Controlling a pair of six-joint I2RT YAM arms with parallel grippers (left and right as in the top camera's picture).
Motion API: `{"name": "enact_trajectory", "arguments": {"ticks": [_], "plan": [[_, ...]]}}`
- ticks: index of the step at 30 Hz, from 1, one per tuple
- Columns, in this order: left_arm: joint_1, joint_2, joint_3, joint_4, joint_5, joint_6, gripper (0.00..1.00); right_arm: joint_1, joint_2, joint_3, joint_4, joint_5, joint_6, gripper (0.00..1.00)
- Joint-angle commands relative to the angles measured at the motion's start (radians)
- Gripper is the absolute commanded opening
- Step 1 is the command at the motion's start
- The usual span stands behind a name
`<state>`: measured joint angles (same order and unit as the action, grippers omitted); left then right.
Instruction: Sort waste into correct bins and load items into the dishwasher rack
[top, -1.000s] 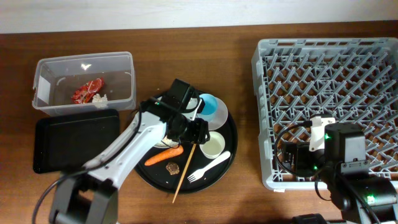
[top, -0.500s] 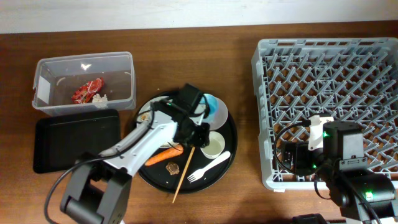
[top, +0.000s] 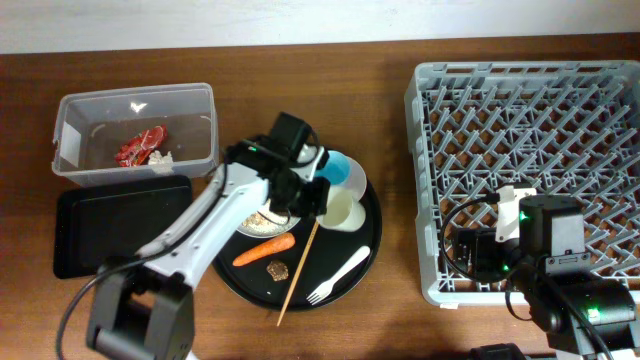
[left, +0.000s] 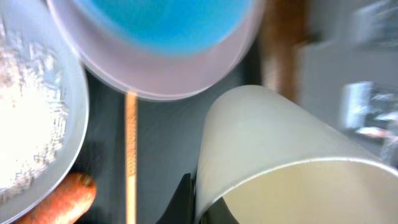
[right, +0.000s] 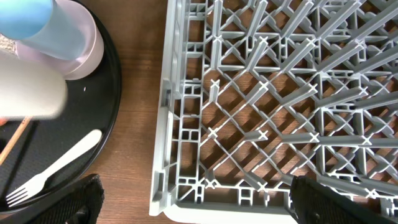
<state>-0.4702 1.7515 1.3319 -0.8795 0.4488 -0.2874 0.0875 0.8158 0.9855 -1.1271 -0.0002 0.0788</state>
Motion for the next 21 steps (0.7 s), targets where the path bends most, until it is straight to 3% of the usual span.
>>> {"name": "enact_trajectory", "arguments": {"ticks": [1, 3, 9, 15, 21], "plan": [[0.013, -0.079, 0.037, 0.103, 0.419, 0.142, 0.00, -0.004, 0.005, 0.019, 0.015, -0.035, 0.008, 0.99], [0.013, -0.078, 0.037, 0.165, 0.552, 0.163, 0.00, -0.004, 0.017, 0.019, 0.058, -0.145, -0.009, 0.99], [0.013, -0.078, 0.037, 0.213, 0.608, 0.162, 0.00, -0.004, 0.076, 0.019, 0.123, -0.747, -0.317, 0.99], [0.013, -0.078, 0.037, 0.214, 0.777, 0.162, 0.00, -0.004, 0.104, 0.019, 0.151, -0.840, -0.545, 0.99], [0.013, -0.078, 0.037, 0.204, 0.914, 0.161, 0.00, -0.004, 0.140, 0.019, 0.224, -0.837, -0.546, 0.99]]}}
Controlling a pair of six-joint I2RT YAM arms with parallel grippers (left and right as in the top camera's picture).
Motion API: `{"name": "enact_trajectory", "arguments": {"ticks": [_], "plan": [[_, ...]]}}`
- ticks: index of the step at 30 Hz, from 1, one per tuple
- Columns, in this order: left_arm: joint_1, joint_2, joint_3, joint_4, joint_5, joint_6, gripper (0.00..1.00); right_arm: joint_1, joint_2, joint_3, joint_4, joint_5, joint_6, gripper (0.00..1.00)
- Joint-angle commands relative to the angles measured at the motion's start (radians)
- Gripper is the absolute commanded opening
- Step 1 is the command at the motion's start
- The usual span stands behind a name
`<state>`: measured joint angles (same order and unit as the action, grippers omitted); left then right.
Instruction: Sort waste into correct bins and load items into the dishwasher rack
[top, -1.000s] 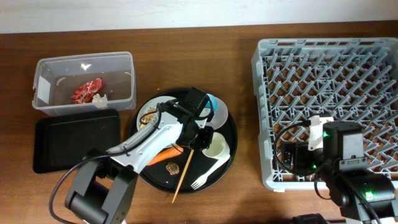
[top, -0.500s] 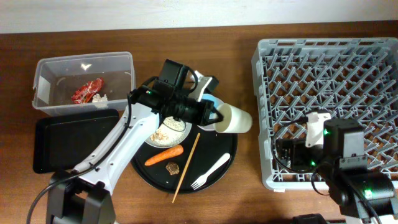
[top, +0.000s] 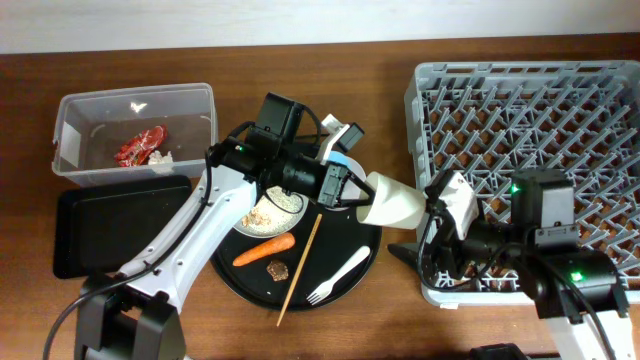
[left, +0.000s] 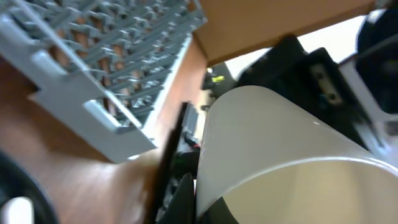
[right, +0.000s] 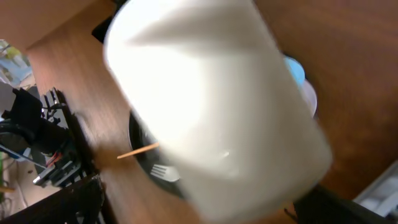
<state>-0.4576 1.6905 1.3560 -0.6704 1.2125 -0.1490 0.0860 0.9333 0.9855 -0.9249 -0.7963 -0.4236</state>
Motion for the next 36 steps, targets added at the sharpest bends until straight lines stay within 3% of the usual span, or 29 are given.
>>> {"name": "enact_trajectory", "arguments": {"ticks": [1, 16, 19, 21, 22, 29, 33, 36], "plan": [[0.000, -0.017, 0.013, -0.007, 0.172, 0.023, 0.00, -0.002, 0.032, 0.019, 0.030, -0.042, -0.043, 0.99], [0.000, -0.017, 0.013, -0.023, 0.111, 0.019, 0.00, -0.002, 0.027, 0.019, 0.136, -0.199, -0.040, 0.88], [0.001, -0.017, 0.013, -0.023, 0.107, 0.019, 0.00, -0.002, 0.026, 0.019, 0.127, -0.199, -0.040, 0.76], [0.000, -0.017, 0.013, -0.023, 0.107, 0.019, 0.00, -0.002, 0.026, 0.019, 0.121, -0.199, -0.040, 0.73], [0.000, -0.017, 0.013, -0.023, 0.107, 0.019, 0.00, -0.002, 0.026, 0.019, 0.117, -0.199, -0.040, 0.64], [0.001, -0.017, 0.013, -0.023, 0.058, 0.019, 0.01, -0.002, 0.026, 0.019, 0.117, -0.195, -0.026, 0.54], [0.001, -0.017, 0.013, -0.047, -0.061, 0.019, 0.17, -0.002, 0.026, 0.019, 0.122, -0.119, 0.045, 0.48], [0.001, -0.017, 0.013, -0.132, -0.328, 0.019, 0.31, -0.003, 0.023, 0.026, 0.119, 0.043, 0.157, 0.48]]}}
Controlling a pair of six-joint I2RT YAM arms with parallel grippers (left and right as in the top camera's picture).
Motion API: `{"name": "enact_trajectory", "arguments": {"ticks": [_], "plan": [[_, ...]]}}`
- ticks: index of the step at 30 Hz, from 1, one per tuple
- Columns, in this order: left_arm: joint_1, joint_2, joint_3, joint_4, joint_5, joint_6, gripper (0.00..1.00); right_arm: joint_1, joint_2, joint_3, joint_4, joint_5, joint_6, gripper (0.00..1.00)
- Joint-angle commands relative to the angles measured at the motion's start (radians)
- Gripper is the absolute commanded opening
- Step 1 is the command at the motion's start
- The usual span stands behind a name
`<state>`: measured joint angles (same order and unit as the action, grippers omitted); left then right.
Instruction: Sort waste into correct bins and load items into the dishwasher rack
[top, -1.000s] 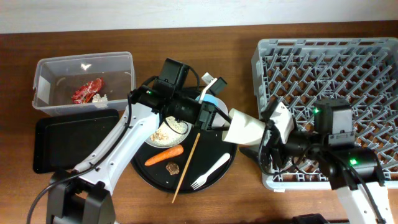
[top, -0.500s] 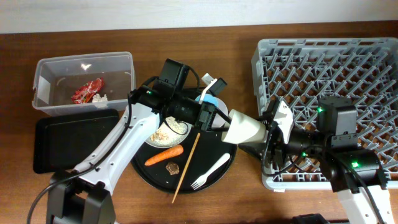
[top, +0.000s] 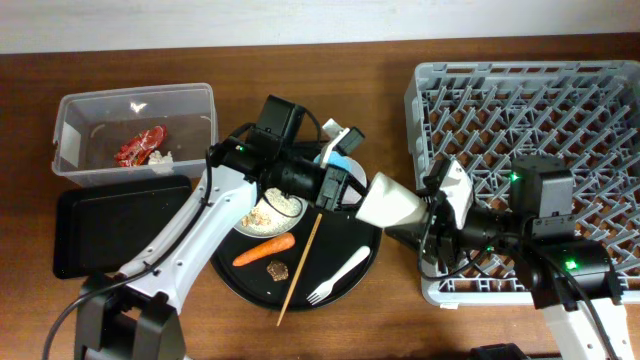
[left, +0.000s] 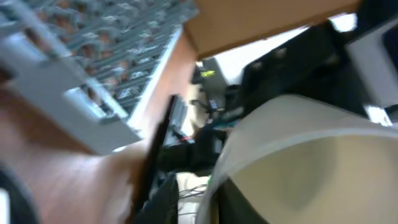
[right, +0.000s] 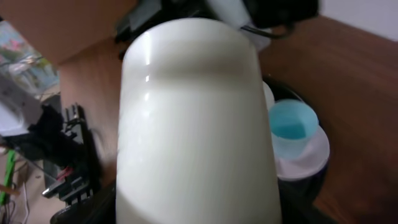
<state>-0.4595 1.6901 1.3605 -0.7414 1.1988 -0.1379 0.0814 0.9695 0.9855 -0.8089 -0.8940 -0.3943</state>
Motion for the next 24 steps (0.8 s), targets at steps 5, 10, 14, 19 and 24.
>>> {"name": "enact_trajectory", "arguments": {"ticks": [5, 10, 14, 19, 24], "plan": [[0.039, -0.028, 0.008, -0.215, -0.770, -0.085, 0.38, 0.002, -0.022, 0.071, -0.082, 0.415, 0.272, 0.48], [0.127, -0.096, 0.008, -0.287, -0.920, -0.085, 0.38, 0.002, -0.021, 0.170, -0.247, 0.728, 0.427, 0.48], [0.175, -0.174, 0.008, -0.307, -0.975, -0.085, 0.38, 0.000, -0.018, 0.228, -0.319, 1.014, 0.576, 0.48], [0.183, -0.242, 0.008, -0.335, -1.038, -0.084, 0.39, -0.146, 0.004, 0.238, -0.322, 1.056, 0.624, 0.48], [0.183, -0.244, 0.008, -0.356, -1.039, -0.084, 0.39, -0.409, 0.079, 0.238, -0.321, 1.052, 0.620, 0.48]]}}
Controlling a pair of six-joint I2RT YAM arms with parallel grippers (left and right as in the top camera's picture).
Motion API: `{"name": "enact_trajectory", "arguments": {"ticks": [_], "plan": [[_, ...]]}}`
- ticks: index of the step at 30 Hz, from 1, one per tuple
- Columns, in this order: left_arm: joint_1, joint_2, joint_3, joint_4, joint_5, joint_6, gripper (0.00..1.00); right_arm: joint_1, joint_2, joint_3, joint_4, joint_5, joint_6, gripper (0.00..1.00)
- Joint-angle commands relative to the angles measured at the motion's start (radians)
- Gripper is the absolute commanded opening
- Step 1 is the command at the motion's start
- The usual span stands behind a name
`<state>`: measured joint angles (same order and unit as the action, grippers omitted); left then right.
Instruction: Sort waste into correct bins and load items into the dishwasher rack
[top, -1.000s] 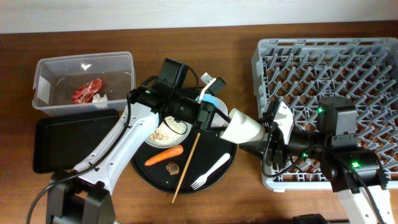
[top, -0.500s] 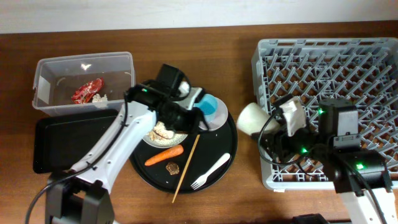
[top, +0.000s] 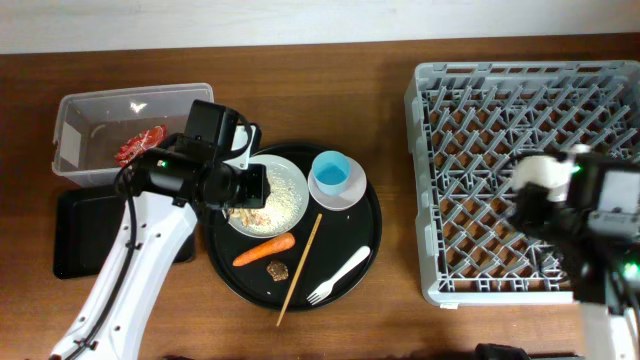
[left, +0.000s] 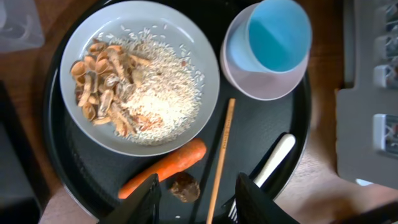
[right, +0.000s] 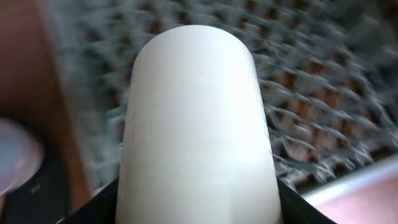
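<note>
The white cup (top: 540, 172) hangs over the middle right of the grey dishwasher rack (top: 470, 90), with my right gripper (top: 552, 195) shut on it. It fills the right wrist view as the cup (right: 196, 118), blurred rack bars behind it. My left gripper (left: 200, 208) is open and holds nothing, above the black round tray (left: 292, 143). Below it lie a plate of rice and shells (left: 140, 74), a blue cup on a pink saucer (left: 277, 37), a carrot (left: 165, 167), a brown lump (left: 185, 185), a chopstick (left: 222, 155) and a white fork (top: 338, 275).
A clear bin (top: 135, 100) holding red waste stands at the back left. A black rectangular tray (top: 100, 230) lies in front of it, partly under my left arm (top: 140, 260). Bare wood separates the round tray from the rack.
The white cup has gone from between both grippers at the tray's right edge to over the rack, in my right gripper alone. My left gripper has let go and moved back over the plate.
My left gripper was shut on the white cup on the round tray. Then it held the cup out to the right, near my right gripper beside the rack. Then my right gripper was around the cup. Now my right gripper holds it over the rack and my left is open.
</note>
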<state>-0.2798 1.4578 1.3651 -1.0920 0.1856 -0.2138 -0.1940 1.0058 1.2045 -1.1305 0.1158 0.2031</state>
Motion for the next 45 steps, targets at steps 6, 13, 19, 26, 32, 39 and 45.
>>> {"name": "enact_trajectory", "arguments": {"ticks": [6, 13, 19, 26, 32, 39, 45], "plan": [[0.004, -0.012, 0.004, -0.016, -0.026, -0.008, 0.39, -0.461, 0.197, 0.019, 0.027, 0.042, 0.099, 0.48], [0.004, -0.012, 0.004, -0.043, -0.026, -0.001, 0.39, -0.607, 0.371, 0.019, 0.137, -0.060, 0.129, 0.46], [0.004, -0.012, 0.004, -0.050, -0.026, -0.001, 0.38, -0.607, 0.485, 0.019, 0.202, -0.054, 0.128, 0.48], [0.004, -0.012, 0.004, -0.051, -0.026, -0.001, 0.39, -0.607, 0.510, 0.019, 0.256, -0.051, 0.128, 0.48], [0.004, -0.012, 0.004, -0.054, -0.026, -0.001, 0.39, -0.607, 0.511, 0.019, 0.261, -0.052, 0.128, 0.97], [0.004, -0.012, 0.004, -0.054, -0.027, -0.001, 0.38, -0.606, 0.511, 0.019, 0.268, -0.121, 0.127, 0.99], [0.004, -0.012, 0.004, -0.057, -0.027, 0.003, 0.38, -0.605, 0.504, 0.019, 0.268, -0.309, 0.055, 0.99]]}}
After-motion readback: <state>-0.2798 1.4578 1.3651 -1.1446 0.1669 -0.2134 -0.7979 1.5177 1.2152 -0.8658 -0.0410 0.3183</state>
